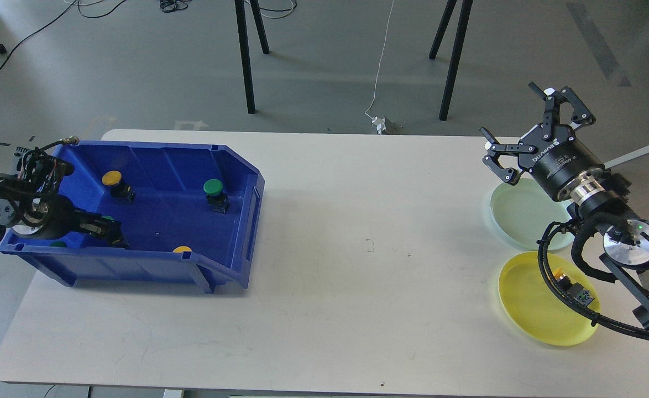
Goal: Pass button and place on color plate
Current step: 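Lift the button and carry it with the left gripper toward the right gripper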
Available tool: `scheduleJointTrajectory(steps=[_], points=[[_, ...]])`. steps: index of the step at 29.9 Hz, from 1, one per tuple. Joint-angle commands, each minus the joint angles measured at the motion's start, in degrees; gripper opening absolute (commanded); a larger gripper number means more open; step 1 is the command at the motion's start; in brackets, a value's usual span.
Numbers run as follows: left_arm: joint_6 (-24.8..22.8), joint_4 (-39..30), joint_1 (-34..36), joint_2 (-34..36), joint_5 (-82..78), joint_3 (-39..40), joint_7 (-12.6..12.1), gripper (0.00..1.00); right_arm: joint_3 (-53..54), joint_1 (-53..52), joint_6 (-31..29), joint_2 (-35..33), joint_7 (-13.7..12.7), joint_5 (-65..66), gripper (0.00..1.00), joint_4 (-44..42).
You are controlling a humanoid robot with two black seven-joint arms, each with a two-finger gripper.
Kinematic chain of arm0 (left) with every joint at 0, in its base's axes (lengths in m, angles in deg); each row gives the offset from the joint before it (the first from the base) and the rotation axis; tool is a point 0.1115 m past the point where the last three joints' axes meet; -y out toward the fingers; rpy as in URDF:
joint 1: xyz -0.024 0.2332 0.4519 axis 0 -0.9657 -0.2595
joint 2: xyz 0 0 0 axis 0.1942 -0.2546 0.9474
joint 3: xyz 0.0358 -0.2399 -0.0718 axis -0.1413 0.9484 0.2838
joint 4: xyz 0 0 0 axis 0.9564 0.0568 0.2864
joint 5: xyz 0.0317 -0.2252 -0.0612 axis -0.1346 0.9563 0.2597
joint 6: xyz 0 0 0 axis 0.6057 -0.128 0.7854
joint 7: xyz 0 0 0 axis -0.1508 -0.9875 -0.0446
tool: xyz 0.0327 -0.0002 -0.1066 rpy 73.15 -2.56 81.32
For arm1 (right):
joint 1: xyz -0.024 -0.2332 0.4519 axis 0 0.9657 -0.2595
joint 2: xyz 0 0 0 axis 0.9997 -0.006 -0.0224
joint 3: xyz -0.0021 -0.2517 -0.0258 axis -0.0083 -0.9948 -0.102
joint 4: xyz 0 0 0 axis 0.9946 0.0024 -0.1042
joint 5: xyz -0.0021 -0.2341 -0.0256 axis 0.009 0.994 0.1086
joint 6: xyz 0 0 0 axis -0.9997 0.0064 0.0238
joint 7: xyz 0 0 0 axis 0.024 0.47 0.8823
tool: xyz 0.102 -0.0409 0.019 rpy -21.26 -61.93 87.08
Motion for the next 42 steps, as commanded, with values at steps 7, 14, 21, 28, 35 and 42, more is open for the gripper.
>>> scheduleJointTrajectory(steps=[7, 14, 21, 28, 35, 42], points=[[0.08, -0.35, 1.49, 0.35, 0.09, 0.59, 0.0, 0.05, 0.59, 0.44, 0.09, 0.0, 0.0, 0.0, 0.99, 0.0], [-1.15, -9.73, 11.06, 7.54, 1.66, 4.0, 0.0, 0.05, 1.03, 0.62, 0.0, 0.0, 0.0, 0.0, 0.99, 0.0], [-4.93, -36.27, 12.31, 23.72, 4.29, 23.6, 0.0, 0.06, 1.03, 0.62, 0.0, -0.71, -0.09, 0.08, 0.99, 0.09], [-2.56, -47.89, 11.6, 20.67, 26.25, 29.15, 0.0, 0.06, 0.59, 1.41, -0.08, -2.81, -0.53, 0.34, 0.99, 2.1], [7.1, -48.96, 9.06, 1.08, 35.68, 30.56, 0.0, 0.06, -1.25, 4.65, -6.92, -8.52, -0.61, 1.05, 0.99, 6.06], [10.89, -39.66, 2.56, -14.4, 36.91, 31.35, 0.0, 0.07, -0.29, 10.9, -15.34, -12.65, -0.44, 0.96, 0.99, 11.25]])
